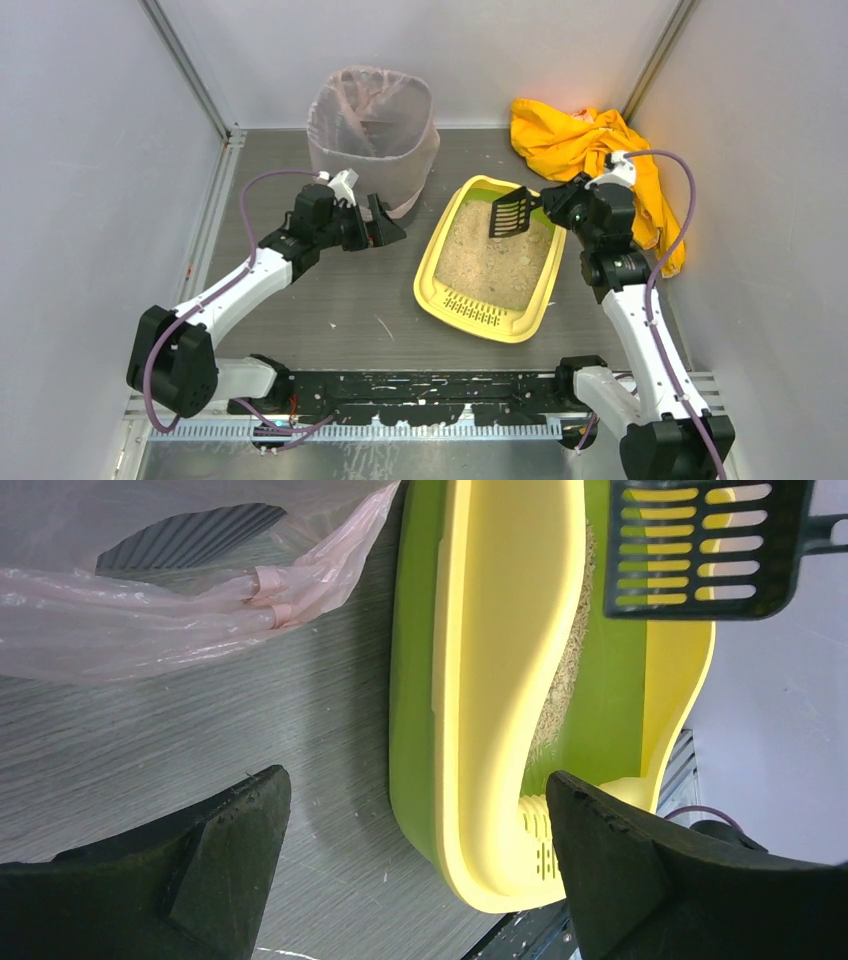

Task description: Clean the litter box

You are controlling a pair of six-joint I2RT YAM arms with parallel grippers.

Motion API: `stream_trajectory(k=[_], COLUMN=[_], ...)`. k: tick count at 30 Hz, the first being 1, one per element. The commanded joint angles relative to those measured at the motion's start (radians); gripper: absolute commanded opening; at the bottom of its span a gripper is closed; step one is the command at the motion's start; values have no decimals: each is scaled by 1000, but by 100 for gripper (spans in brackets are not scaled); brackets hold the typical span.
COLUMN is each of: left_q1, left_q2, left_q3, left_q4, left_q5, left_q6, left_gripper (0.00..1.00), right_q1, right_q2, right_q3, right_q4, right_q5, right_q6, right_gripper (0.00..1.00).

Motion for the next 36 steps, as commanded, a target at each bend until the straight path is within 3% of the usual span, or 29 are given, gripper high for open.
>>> stream_trajectory(k=[1, 6, 16, 27, 36], left_q1=[4, 4, 4, 4, 4], left_q2=[4, 17, 27, 34, 32], left_q3=[5, 7, 12, 14, 13], left_q4=[39, 39, 35, 28, 29], left_q5=[-12, -13, -28, -35, -29], left_q6=[12, 9, 16, 21, 21], left_gripper=[98, 98, 98, 98, 98], right_q1=[113, 315, 398, 404, 401], right_q2=[31, 116, 223, 327, 376], right_q3=[50, 123, 197, 175, 128], right_q4=[-10, -61, -85, -35, 33], right_q5=[139, 387, 607, 671, 584], right_q6=[-86, -186, -263, -304, -246], right_gripper=[1, 1, 1, 1, 1])
